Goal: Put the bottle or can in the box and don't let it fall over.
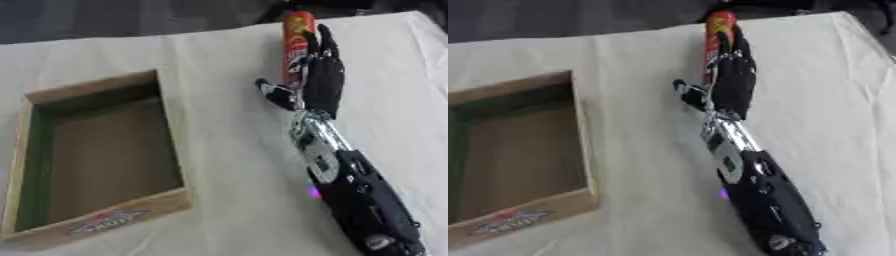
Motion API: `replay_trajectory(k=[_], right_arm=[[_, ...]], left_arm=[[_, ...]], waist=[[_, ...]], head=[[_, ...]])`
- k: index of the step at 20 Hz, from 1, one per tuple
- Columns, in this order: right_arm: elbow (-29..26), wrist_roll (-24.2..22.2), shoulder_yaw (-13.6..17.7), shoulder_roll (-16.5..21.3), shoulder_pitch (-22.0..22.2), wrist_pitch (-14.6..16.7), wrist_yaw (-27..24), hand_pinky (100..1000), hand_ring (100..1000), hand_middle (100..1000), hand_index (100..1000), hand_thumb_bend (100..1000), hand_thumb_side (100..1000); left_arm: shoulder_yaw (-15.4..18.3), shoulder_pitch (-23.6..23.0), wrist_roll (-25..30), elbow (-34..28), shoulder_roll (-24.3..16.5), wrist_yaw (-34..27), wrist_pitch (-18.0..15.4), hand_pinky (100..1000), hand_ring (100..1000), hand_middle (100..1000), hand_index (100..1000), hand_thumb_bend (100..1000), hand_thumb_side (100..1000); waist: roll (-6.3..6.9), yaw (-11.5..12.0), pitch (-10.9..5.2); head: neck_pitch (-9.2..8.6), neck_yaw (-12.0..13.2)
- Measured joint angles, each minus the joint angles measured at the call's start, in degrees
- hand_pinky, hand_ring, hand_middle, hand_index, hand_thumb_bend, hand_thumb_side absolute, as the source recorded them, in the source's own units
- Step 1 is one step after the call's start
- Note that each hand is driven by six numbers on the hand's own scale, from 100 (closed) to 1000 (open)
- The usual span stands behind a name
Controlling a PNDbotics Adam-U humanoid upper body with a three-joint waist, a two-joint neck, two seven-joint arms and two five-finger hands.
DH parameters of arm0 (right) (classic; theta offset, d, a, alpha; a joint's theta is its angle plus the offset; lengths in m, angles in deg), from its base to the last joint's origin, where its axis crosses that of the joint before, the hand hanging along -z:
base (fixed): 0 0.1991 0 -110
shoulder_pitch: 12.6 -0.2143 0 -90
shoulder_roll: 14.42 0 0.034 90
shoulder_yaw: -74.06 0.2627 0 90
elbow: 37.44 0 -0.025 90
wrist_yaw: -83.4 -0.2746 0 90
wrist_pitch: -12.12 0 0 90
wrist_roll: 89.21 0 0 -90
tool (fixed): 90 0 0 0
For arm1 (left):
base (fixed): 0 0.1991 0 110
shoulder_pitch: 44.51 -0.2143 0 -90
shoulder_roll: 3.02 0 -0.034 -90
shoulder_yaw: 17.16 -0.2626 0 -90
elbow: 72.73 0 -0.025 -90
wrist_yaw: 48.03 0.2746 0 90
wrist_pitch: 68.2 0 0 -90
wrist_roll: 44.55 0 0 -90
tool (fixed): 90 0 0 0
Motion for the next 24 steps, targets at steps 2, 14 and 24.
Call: replay_trajectory(k=[2,14,24], right_arm=[[0.3,0.0,0.0,0.0,-0.3,0.0,0.0,671,868,894,828,845,242],[2.1,-0.5,0.0,0.4,-0.8,-0.5,-0.3,624,859,894,827,846,242],[2.4,-0.5,0.3,0.5,-1.2,-0.5,-1.1,531,845,894,828,842,239]], left_arm=[[0.0,0.0,0.1,0.0,0.0,0.0,0.0,885,836,795,646,1000,323],[0.0,0.0,0.2,0.0,0.0,0.0,-0.2,886,837,795,646,1000,322],[0.0,0.0,0.3,0.0,0.0,0.0,-0.1,887,837,795,646,1000,321]], waist=[[0.01,0.0,0.01],[0.19,-0.1,0.23],[0.22,-0.2,0.28]], head=[[-0.01,0.0],[-0.05,-0.1],[-0.38,-0.3]])
